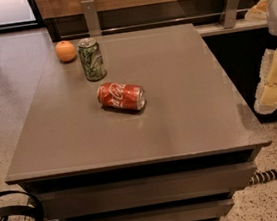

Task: Place coke can upright

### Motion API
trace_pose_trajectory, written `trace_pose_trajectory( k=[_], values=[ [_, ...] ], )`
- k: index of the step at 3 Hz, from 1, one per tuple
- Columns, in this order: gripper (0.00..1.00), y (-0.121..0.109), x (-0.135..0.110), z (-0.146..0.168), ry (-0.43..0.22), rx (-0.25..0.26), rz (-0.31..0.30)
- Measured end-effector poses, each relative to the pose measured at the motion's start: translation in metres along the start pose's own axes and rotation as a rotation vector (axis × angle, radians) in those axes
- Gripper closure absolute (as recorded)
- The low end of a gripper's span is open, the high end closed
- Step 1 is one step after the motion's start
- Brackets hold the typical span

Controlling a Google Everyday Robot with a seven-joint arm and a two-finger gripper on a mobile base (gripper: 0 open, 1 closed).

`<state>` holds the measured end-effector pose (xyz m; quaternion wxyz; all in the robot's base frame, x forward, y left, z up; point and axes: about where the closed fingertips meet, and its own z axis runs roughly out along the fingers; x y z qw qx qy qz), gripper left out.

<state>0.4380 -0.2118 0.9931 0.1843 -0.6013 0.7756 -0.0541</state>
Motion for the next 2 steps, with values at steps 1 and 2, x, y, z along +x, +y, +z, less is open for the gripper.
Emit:
trace_pose_trajectory(
  k=[1, 2],
  values=[
    [0.00, 0.000, 0.000, 0.000, 0.000, 0.000, 0.000],
    [0.00, -0.015, -0.014, 0.000, -0.023, 0.007, 0.001]
  ],
)
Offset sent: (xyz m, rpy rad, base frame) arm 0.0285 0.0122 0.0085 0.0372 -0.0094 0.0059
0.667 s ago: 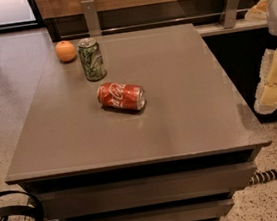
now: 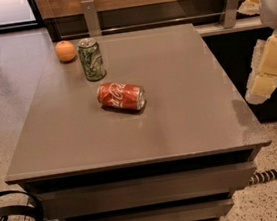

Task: Place coke can upright

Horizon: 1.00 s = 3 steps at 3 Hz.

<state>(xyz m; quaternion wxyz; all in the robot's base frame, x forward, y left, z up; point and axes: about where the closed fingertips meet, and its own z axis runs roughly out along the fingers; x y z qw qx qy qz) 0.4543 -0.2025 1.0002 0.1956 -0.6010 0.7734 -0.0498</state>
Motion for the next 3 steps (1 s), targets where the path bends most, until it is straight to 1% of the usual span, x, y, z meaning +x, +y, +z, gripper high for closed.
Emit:
trace_pose_trajectory(
  k=[1, 2, 3],
  values=[
    [0.00, -0.026, -0.033, 0.009, -0.037, -0.005, -0.007],
    [0.00, -0.044, -0.072, 0.032, -0.049, -0.029, -0.008],
    [0.00, -0.050, -0.108, 0.063, 0.002, -0.067, 0.000]
  ],
)
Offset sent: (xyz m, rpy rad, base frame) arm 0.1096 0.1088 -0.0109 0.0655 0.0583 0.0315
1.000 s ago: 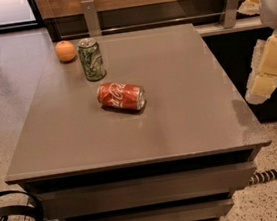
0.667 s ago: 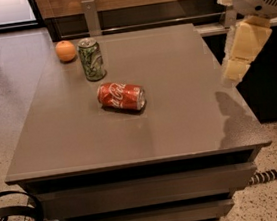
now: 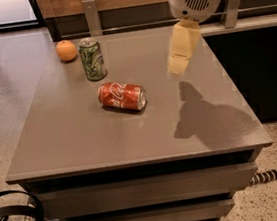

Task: Place coke can upright

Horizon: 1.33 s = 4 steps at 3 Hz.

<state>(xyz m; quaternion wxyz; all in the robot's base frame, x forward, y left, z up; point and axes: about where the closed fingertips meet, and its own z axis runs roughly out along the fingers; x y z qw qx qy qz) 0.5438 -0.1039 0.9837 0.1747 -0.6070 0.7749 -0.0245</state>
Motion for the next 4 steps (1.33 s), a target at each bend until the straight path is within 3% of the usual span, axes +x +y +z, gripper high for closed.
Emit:
trace_pose_trajectory(
  k=[2, 4],
  values=[
    [0.00, 0.000, -0.058, 0.056, 0.137, -0.060, -0.023],
    [0.00, 0.006, -0.086, 0.095, 0.141, -0.116, -0.019]
  ],
)
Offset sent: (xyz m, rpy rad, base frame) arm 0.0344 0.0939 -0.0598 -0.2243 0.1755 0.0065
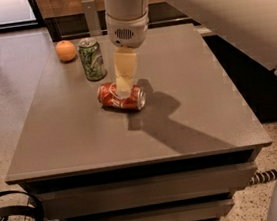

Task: Place coke can upright

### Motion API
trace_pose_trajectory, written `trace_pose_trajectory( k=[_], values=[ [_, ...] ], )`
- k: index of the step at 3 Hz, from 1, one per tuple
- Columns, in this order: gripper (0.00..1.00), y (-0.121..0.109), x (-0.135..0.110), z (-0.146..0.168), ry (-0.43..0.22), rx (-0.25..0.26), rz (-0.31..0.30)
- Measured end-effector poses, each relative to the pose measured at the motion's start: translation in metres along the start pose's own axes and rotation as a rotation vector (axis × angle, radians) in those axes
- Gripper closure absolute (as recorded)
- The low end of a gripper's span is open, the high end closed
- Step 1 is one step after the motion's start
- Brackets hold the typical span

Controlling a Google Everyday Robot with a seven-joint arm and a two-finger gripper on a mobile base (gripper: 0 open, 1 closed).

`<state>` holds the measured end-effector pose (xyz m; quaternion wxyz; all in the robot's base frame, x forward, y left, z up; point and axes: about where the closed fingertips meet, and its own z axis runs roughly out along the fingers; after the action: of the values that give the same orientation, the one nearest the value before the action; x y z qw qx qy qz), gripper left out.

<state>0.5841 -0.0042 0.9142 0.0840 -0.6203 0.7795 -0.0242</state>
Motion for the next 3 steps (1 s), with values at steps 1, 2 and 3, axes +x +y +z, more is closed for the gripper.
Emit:
trace_pose_trajectory(
  k=[1, 2, 3],
  values=[
    [0.00, 0.005, 0.001, 0.006, -0.023, -0.009, 0.046],
    [0.00, 0.013, -0.004, 0.009, -0.017, -0.003, 0.067],
    [0.00, 0.022, -0.015, 0.020, 0.008, -0.009, 0.069]
  ],
)
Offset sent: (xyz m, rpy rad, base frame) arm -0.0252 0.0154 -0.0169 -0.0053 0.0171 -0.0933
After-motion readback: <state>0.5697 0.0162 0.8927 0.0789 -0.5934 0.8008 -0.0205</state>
